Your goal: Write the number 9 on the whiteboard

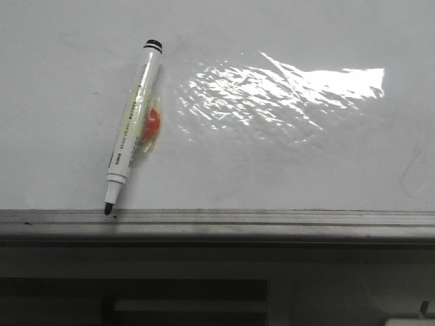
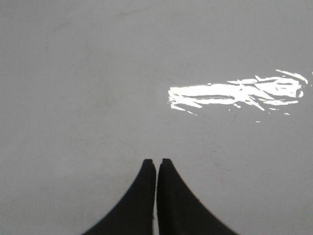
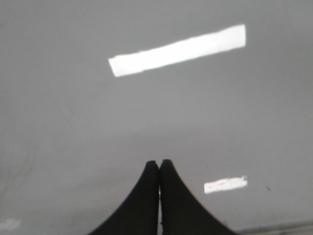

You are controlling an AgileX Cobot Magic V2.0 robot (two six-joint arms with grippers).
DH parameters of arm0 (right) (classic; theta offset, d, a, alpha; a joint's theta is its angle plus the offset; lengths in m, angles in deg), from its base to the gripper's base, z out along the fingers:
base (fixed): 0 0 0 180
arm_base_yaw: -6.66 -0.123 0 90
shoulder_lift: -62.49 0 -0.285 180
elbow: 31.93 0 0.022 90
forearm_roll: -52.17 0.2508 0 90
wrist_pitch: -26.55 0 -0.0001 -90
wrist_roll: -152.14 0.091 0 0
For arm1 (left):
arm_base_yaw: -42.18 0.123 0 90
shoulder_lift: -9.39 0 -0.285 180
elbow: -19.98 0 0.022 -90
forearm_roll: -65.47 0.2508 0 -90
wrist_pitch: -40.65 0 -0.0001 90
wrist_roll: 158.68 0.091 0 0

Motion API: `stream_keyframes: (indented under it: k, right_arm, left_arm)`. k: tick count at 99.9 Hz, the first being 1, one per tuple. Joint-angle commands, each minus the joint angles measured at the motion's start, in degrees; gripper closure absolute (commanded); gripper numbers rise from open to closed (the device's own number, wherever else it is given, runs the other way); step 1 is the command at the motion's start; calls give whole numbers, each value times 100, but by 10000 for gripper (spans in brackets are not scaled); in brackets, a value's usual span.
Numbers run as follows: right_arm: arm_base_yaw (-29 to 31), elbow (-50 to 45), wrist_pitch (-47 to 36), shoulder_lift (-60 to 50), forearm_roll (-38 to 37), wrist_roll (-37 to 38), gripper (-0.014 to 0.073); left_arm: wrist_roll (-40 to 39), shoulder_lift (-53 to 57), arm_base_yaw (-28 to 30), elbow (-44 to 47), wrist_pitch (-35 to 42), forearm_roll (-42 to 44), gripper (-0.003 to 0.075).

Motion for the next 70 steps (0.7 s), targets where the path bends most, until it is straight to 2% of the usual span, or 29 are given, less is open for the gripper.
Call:
stream_keyframes:
  k: [1,16,23,40,50,57,70]
  right_arm:
    - [-48,231,-92,33,21,-39,654]
    - [-363,480,-78,618,81,-50,654]
    - [-477,647,-9,973,62,-72,654]
    - [-573,1221,809,1878,62,-72,654]
    - [-598,1364,744,2025,62,-89,654]
    - [-611,1364,606,2025,62,-89,654]
    - [-611,1364,605,2025,62,-89,654]
  left_arm:
    - [-42,91,13,-176,238,-70,741]
    - [-42,-468,13,-936,-682,199,741]
    - [-42,-747,13,-1149,-659,199,741]
    - [-42,-1302,13,-1416,-635,134,741]
    - [-42,-1508,13,-1416,-528,64,726]
    - [-42,-1631,13,-1405,-270,-17,654]
    - [-72,-1804,13,-1370,372,-199,447]
